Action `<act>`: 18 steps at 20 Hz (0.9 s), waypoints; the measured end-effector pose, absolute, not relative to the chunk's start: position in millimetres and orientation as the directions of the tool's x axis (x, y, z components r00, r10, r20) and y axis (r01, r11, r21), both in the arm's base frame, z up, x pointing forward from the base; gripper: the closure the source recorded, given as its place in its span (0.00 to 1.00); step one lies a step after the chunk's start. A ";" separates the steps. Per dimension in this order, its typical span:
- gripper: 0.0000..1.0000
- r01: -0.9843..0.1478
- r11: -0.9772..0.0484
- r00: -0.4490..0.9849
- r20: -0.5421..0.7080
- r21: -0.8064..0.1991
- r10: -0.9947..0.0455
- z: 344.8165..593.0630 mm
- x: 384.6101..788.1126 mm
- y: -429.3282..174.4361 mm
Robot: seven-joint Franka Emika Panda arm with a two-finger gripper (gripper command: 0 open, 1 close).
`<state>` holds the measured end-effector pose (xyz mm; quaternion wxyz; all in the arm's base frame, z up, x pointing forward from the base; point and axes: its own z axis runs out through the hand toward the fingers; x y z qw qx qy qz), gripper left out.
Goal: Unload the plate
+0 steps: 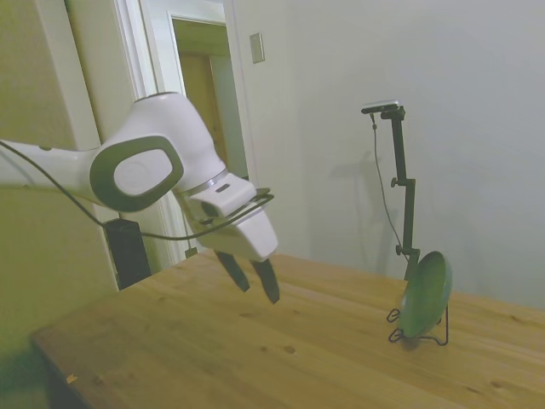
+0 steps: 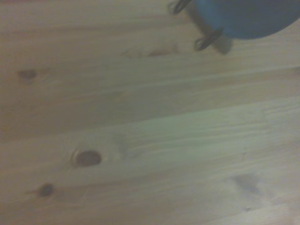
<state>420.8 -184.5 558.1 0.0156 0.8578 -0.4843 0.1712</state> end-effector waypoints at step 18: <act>0.00 -0.859 -0.498 0.428 0.366 -0.120 -0.827 585.5 572.0 -314.7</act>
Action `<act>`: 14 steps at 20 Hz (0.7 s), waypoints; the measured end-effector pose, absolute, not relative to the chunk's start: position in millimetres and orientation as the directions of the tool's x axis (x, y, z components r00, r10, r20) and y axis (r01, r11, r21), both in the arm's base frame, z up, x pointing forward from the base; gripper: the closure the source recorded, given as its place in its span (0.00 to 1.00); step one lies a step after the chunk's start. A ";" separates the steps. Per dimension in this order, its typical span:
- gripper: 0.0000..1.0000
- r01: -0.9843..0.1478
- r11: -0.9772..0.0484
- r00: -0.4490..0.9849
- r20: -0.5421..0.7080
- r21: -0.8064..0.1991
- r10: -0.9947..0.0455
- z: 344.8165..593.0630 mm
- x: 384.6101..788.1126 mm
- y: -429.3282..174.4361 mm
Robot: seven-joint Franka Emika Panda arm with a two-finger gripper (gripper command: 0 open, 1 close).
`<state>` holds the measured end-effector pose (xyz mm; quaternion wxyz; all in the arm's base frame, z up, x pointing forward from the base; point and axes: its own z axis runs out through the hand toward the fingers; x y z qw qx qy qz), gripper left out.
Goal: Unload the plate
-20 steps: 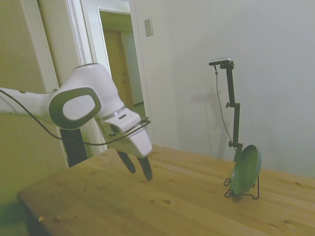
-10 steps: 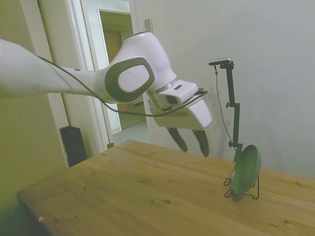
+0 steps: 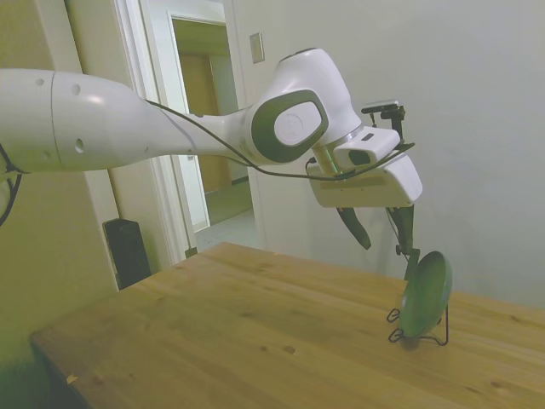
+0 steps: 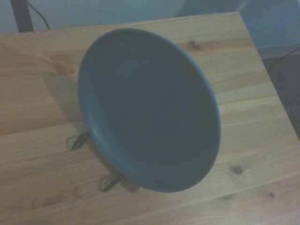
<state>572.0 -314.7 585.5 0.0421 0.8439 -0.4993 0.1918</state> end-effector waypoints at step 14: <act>0.00 -0.835 -0.543 0.451 0.457 -0.088 -0.767 549.2 652.2 -354.7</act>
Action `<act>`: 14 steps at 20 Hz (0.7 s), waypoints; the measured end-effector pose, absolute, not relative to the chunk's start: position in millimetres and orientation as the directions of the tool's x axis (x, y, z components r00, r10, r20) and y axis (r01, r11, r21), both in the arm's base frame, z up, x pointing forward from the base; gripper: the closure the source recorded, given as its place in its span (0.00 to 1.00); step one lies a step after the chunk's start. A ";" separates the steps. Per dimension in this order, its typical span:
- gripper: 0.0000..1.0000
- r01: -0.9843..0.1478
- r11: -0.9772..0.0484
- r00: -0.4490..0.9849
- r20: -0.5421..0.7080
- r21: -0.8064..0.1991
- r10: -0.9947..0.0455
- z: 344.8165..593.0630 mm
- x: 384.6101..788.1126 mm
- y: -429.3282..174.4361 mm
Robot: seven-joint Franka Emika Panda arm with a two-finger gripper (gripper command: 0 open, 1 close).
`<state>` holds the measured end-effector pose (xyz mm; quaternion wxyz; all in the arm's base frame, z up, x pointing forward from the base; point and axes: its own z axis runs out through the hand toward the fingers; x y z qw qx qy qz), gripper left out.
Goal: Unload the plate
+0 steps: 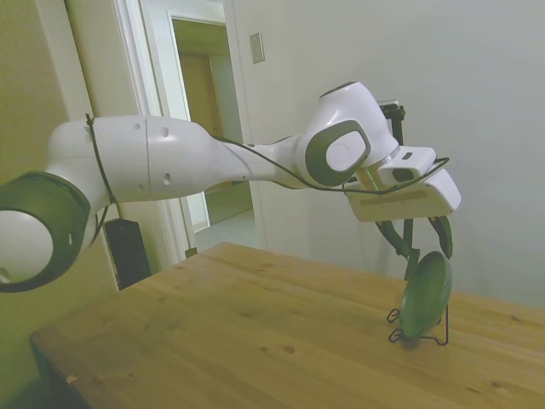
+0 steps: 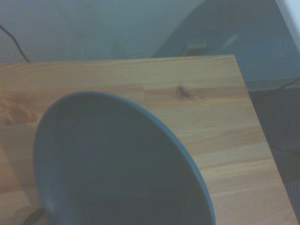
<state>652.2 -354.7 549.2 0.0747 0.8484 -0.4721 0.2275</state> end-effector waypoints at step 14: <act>1.00 -0.824 -0.566 0.492 0.472 -0.018 -0.732 513.8 693.7 -380.7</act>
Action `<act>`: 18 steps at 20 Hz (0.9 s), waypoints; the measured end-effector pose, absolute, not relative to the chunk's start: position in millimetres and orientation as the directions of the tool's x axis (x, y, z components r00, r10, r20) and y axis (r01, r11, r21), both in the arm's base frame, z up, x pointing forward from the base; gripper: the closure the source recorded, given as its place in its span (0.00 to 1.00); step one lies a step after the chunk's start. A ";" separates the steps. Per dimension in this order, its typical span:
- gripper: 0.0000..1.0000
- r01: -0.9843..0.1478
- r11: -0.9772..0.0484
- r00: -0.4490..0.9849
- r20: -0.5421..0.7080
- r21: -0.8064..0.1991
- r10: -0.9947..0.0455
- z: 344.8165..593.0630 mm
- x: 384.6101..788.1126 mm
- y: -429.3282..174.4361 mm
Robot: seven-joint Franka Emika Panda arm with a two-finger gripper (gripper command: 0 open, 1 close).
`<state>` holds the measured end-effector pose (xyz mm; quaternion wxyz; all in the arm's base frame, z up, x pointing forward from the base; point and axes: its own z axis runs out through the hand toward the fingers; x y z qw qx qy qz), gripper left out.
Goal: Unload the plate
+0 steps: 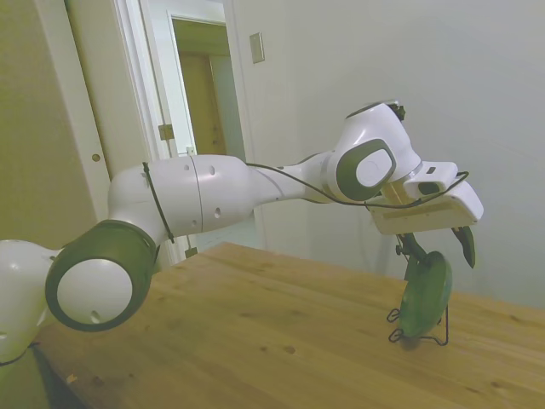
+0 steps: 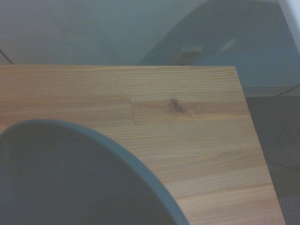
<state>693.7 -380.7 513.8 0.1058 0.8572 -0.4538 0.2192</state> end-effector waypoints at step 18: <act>1.00 -0.801 -0.599 0.542 0.459 0.028 -0.704 499.1 697.9 -390.3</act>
